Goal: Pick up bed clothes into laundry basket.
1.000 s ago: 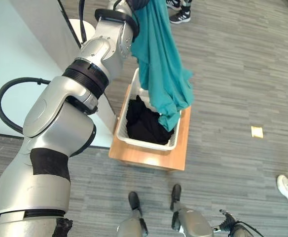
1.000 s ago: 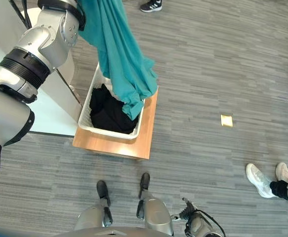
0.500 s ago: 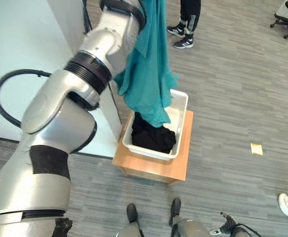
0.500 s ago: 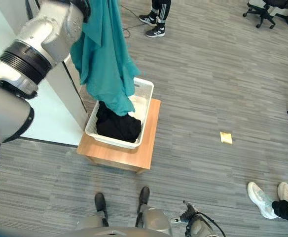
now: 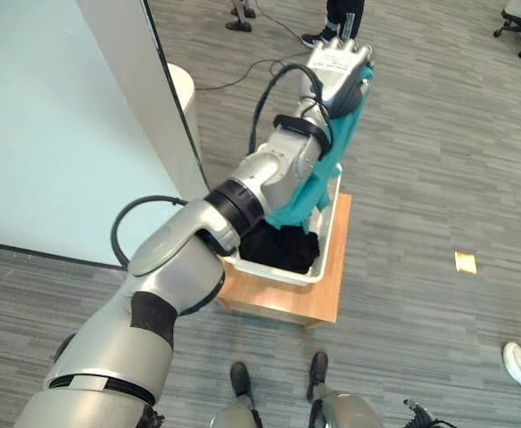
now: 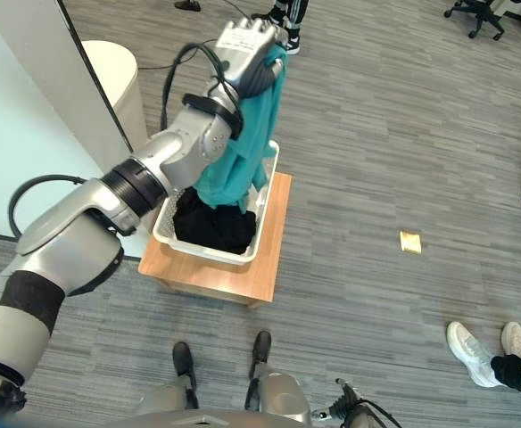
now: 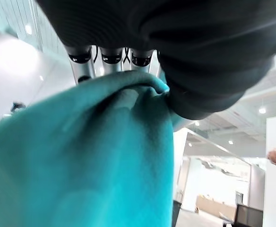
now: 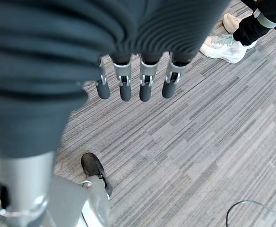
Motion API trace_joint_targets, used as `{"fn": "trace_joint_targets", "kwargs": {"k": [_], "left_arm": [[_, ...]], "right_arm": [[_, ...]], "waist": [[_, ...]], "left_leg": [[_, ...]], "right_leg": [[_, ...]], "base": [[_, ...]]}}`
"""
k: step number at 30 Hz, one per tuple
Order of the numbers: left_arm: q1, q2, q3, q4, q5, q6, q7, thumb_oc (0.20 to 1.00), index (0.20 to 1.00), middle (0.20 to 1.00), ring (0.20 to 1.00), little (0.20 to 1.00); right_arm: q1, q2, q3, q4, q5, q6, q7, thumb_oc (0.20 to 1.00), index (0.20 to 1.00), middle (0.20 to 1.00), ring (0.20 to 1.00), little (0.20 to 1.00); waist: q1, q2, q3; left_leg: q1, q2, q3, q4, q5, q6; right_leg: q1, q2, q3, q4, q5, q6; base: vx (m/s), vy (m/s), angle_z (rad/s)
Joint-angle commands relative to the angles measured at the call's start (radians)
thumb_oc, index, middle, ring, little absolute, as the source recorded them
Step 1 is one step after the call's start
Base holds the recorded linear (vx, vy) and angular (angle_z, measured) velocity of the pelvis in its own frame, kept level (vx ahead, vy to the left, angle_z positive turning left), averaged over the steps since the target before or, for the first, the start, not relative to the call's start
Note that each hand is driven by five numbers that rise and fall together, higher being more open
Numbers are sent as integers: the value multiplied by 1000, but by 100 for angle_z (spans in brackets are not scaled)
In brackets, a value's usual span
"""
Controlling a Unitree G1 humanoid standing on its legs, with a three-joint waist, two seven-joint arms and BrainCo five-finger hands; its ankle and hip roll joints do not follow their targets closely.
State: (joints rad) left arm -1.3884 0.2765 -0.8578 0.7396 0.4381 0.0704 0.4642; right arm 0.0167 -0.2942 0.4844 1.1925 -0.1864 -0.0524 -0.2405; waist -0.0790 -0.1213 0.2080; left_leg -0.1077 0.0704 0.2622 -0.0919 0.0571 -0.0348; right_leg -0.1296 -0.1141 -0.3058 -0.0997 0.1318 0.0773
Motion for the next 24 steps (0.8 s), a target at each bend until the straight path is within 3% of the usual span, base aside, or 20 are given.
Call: {"fn": "trace_joint_targets", "kwargs": {"k": [1, 12, 24], "left_arm": [[-173, -34, 57, 94, -1, -16, 24, 200, 200, 200, 200, 200], [-145, -20, 69, 292, 31, 38, 37, 200, 200, 200, 200, 200], [25, 47, 123, 426, 104, 81, 62, 200, 200, 200, 200, 200]], "right_arm": [[-23, -33, -4, -6, 15, 15, -20, 1000, 1000, 1000, 1000, 1000], [-65, -5, 29, 3, 25, 3, -40, 1000, 1000, 1000, 1000, 1000], [-63, 19, 71, -23, 32, -33, -44, 1000, 1000, 1000, 1000, 1000]], "waist": [[14, 28, 66], [3, -13, 120], [0, -64, 167]], "left_leg": [[7, 26, -44, 5, -50, -17], [-71, 43, -45, 5, -24, -20], [-129, 67, -45, 5, -8, -30]], "right_leg": [[60, -56, -14, 12, -42, 128], [-24, -51, -2, 12, -16, 127], [-86, -46, -3, 12, 0, 128]], "base": [[0, 0, 0], [-33, -2, -3], [-5, -3, -1]]}}
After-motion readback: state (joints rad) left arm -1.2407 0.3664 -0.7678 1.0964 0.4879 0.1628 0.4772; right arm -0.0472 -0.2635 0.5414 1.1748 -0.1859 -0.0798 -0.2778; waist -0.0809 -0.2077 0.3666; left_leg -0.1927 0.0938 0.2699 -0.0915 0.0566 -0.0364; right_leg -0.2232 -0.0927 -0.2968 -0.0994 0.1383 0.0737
